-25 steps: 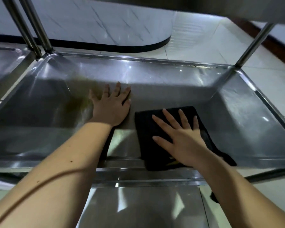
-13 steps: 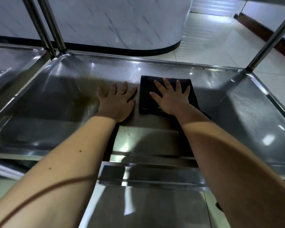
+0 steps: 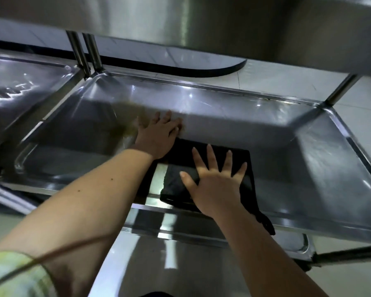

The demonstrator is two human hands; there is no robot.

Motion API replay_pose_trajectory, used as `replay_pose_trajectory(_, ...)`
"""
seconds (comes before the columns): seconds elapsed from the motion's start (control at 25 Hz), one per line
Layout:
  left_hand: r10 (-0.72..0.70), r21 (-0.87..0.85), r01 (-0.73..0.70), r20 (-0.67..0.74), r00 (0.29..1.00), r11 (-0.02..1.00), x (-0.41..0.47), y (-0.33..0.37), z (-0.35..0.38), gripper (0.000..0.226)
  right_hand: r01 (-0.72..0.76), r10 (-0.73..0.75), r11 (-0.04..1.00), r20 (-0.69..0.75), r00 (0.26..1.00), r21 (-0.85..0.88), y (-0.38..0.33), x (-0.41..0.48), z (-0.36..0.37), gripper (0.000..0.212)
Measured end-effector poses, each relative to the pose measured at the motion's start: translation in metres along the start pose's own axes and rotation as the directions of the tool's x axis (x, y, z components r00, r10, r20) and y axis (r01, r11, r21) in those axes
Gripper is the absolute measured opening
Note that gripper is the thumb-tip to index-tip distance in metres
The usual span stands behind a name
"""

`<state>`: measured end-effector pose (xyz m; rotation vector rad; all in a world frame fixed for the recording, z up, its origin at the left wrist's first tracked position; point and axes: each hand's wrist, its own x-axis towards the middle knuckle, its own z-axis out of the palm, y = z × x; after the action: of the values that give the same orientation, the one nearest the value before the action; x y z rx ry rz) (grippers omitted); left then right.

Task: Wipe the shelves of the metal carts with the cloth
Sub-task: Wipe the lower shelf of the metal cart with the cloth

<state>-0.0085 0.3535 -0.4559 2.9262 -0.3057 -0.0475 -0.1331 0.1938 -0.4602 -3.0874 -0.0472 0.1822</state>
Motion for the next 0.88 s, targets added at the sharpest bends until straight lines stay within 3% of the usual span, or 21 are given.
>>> replay_pose_trajectory(0.16,0.097,-0.071,-0.098,-0.019,0.995,0.993,-0.025,0.022,-0.009,0.055,-0.070,0.069,0.997,0.027,0.997,0.044,-0.015,0.015,0.000,0.065)
replay_pose_trajectory(0.28,0.045,-0.156,-0.050,-0.033,0.998,0.987,-0.043,0.038,-0.017,0.051,0.002,-0.005,0.999,0.105,0.994,0.033,-0.038,0.038,-0.008,0.074)
replay_pose_trajectory(0.32,0.009,-0.186,-0.019,-0.057,0.998,0.982,-0.046,0.041,-0.020,0.050,0.022,-0.033,0.995,0.105,0.994,0.100,-0.038,0.044,-0.013,0.075)
replay_pose_trajectory(0.4,-0.090,-0.175,0.074,-0.089,0.992,0.982,-0.051,0.048,-0.021,0.050,-0.014,0.019,0.950,-0.012,1.000,0.313,-0.013,0.052,-0.023,0.068)
replay_pose_trajectory(0.48,-0.155,-0.038,0.153,-0.086,0.984,0.988,-0.056,0.064,-0.008,0.055,-0.099,0.181,0.909,-0.171,0.968,0.405,0.031,0.059,-0.025,0.059)
replay_pose_trajectory(0.64,-0.127,0.045,0.125,0.028,0.992,0.991,-0.060,0.081,0.025,0.069,-0.171,0.185,0.941,-0.018,0.983,0.293,0.072,0.078,-0.011,0.050)
replay_pose_trajectory(0.76,-0.134,0.114,0.128,0.052,0.990,0.985,-0.030,0.061,0.030,0.084,-0.137,0.155,0.946,-0.037,0.987,0.294,0.075,0.087,-0.001,0.048)
replay_pose_trajectory(0.88,-0.143,0.126,0.139,0.024,0.989,0.982,0.023,0.038,0.022,0.087,-0.117,0.125,0.980,-0.038,0.991,0.163,0.078,0.089,0.002,0.049)
